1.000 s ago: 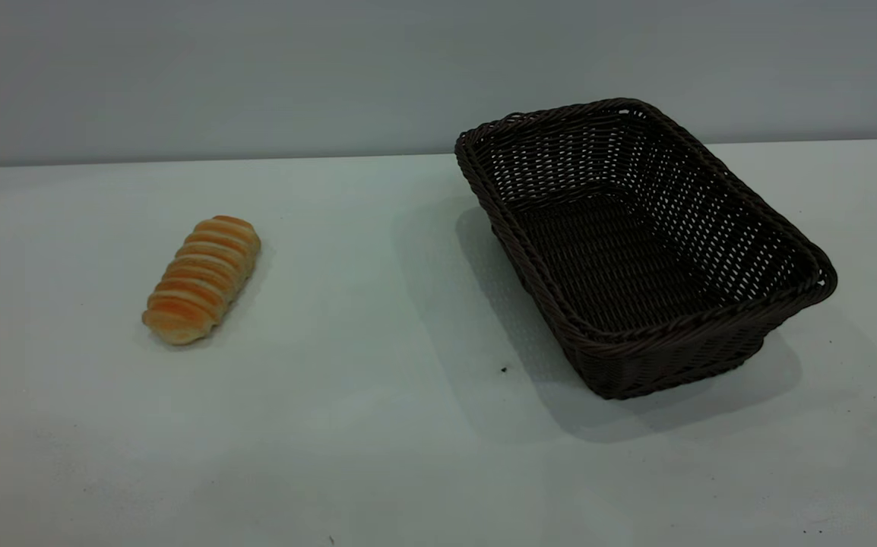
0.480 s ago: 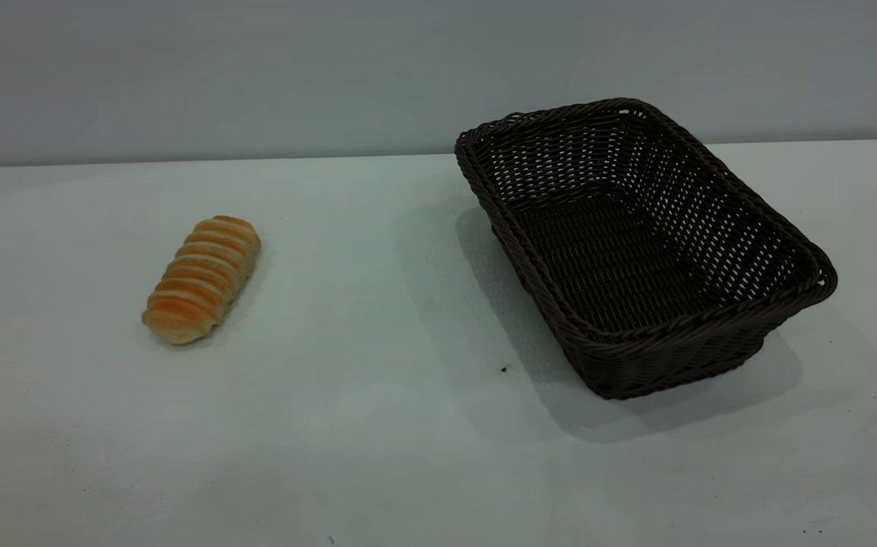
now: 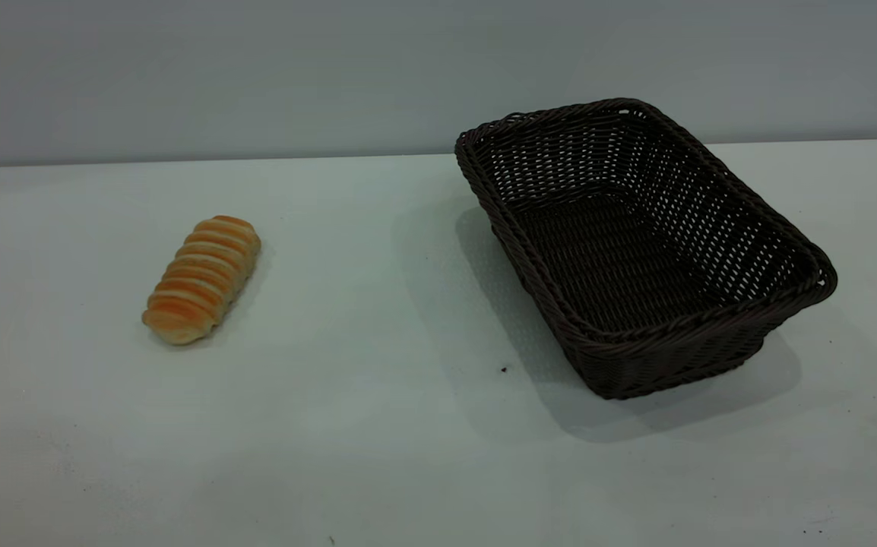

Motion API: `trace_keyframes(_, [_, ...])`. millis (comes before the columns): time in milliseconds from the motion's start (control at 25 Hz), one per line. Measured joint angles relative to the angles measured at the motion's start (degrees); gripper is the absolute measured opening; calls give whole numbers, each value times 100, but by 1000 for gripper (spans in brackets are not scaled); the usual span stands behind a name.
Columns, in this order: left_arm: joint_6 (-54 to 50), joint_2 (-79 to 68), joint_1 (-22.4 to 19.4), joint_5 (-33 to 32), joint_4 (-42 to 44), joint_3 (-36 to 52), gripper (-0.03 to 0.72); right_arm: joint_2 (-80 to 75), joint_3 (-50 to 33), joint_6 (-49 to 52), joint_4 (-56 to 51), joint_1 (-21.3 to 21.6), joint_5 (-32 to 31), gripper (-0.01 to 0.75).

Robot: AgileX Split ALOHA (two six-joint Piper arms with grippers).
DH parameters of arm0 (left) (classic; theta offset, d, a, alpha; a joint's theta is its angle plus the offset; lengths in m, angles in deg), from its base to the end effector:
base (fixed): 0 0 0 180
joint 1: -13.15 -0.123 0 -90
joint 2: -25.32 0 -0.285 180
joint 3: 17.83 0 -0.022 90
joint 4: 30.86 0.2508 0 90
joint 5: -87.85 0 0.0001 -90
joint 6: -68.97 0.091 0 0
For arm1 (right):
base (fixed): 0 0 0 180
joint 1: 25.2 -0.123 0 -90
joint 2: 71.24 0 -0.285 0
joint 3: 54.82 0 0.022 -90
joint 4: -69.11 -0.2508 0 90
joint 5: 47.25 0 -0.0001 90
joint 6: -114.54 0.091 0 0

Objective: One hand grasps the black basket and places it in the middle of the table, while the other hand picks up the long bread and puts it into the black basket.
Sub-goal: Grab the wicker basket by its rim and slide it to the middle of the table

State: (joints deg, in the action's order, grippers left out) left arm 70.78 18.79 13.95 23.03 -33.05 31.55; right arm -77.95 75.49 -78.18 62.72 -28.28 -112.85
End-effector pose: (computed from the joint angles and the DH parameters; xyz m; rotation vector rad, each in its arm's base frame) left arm -0.0097 -0.0030 0.2677 0.0516 2.1061 -0.0356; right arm -0.0100 0.0087 0.2655 -0.3027 2.1023 0.0357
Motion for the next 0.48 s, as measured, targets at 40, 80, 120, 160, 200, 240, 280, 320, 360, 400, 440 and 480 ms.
trace_keyframes(40, [0,0,0,0,0,0,514,0,0,0,0,0,0,568])
trace_keyframes(80, [0,0,0,0,0,0,514,0,0,0,0,0,0,568])
trace_keyframes(120, [0,0,0,0,0,0,514,0,0,0,0,0,0,568])
trace_keyframes(160, [0,0,0,0,0,0,514,0,0,0,0,0,0,568])
trace_keyframes(200, [5,0,0,0,0,0,514,0,0,0,0,0,0,568])
trace_keyframes(240, [10,0,0,0,0,0,514,0,0,0,0,0,0,568])
trace_keyframes(280, [16,0,0,0,0,0,514,0,0,0,0,0,0,568])
trace_keyframes(320, [16,0,0,6,0,-6,514,0,0,15,0,0,8,568])
trace_keyframes(360, [22,0,0,43,0,-18,514,0,0,28,0,0,17,568])
trace_keyframes(400, [22,0,0,127,-6,-53,514,0,10,34,0,0,51,568])
trace_keyframes(440, [22,0,0,275,-19,-74,514,0,24,34,-21,0,124,568])
trace_keyframes(480, [22,0,0,405,-49,-85,514,-5,37,47,-84,0,232,568])
